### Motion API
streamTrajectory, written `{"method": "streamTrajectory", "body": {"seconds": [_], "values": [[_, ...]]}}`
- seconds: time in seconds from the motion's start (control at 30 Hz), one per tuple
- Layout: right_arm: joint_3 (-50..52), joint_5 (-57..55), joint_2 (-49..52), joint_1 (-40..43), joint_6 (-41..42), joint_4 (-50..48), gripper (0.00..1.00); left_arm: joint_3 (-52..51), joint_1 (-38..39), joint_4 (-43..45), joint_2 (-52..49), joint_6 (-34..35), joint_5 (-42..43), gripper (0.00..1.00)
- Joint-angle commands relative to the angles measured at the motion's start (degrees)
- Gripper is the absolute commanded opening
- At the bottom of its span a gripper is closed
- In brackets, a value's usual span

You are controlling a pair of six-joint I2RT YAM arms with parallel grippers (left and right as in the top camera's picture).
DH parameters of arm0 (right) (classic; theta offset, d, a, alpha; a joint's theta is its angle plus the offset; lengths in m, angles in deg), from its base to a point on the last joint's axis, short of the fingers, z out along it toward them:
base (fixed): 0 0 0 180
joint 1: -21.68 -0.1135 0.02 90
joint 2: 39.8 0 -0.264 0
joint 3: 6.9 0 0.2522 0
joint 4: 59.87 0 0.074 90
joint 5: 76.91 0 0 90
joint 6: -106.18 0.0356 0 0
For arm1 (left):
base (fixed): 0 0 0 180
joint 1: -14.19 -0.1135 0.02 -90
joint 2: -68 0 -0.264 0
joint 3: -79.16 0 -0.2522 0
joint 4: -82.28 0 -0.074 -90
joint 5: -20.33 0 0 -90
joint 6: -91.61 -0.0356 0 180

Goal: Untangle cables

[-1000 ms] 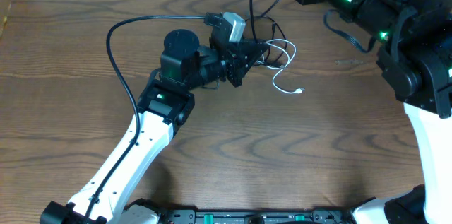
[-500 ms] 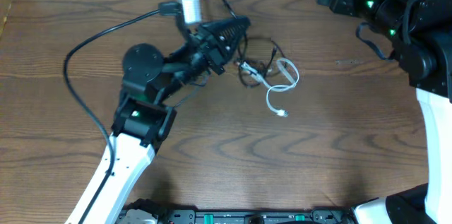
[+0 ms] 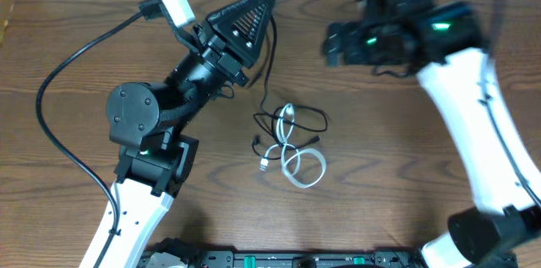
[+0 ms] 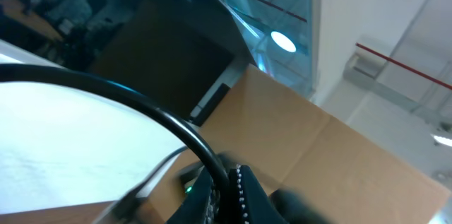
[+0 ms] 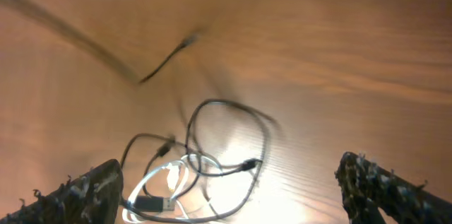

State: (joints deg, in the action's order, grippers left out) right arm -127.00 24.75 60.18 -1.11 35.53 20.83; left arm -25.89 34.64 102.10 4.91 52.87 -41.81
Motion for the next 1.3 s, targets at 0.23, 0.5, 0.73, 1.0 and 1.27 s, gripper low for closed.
{"method": "streamTrajectory", "body": {"seconds": [0.23, 0.5, 0.73, 1.0, 1.27], "values": [[15.5, 20.9, 4.8, -6.5, -5.9, -13.8, 0.75, 1.9, -0.1, -1.1, -1.1, 0.5, -7.0, 0.07], [22.3, 16.5, 7.1, -9.3, 0.2, -18.0, 0.52, 1.9, -0.2, -0.4, -1.1, 0.0, -10.4, 0.08], [26.7, 4.9, 7.1, -9.1, 5.4, -20.3, 0.18, 1.9, -1.0, -0.1, -0.9, 0.0, -10.4, 0.08], [26.5, -6.1, 7.0, -2.0, 10.9, -16.4, 0.01, 1.9, -8.3, -8.4, -0.1, 0.1, -10.7, 0.07], [25.4, 4.1, 6.7, 9.5, 8.6, -17.1, 0.01, 1.8, -11.8, -23.8, -0.1, 1.8, -19.3, 0.07]]}}
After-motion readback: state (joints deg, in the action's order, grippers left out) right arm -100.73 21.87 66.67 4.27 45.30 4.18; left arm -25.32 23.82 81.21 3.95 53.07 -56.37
